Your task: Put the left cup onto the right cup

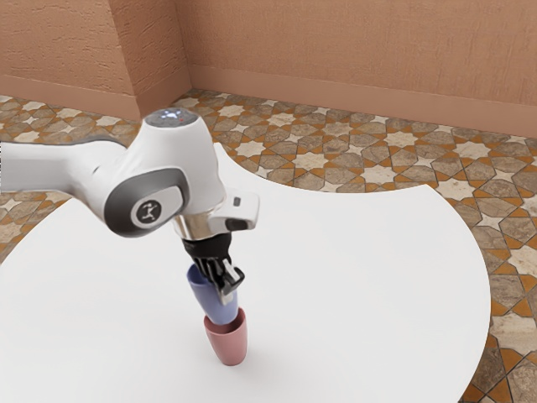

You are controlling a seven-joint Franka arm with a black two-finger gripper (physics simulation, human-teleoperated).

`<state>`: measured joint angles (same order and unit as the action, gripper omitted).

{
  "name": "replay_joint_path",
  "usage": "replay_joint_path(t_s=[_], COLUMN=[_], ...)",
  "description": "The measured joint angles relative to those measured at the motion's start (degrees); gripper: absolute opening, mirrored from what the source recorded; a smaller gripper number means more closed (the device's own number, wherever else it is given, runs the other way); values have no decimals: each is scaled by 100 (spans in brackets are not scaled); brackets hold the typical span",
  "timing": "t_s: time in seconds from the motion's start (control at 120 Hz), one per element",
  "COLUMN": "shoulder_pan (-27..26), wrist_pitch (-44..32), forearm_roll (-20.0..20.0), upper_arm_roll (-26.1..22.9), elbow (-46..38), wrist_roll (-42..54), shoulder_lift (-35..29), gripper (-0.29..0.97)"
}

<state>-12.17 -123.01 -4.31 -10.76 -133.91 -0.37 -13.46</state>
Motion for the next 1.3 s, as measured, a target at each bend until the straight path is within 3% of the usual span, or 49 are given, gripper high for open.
replay_joint_path(t_s=[1.033, 1.1, 1.3], shoulder_pan=[-6, -6, -6], wrist_pitch=[-401, -405, -416], forearm_roll=[255, 240, 217], upper_arm_roll=[-14, -14, -14], elbow=[-103, -105, -102], wrist_roll=[-224, -219, -200], shoulder_lift=[368, 380, 394], gripper=[-10, -3, 37])
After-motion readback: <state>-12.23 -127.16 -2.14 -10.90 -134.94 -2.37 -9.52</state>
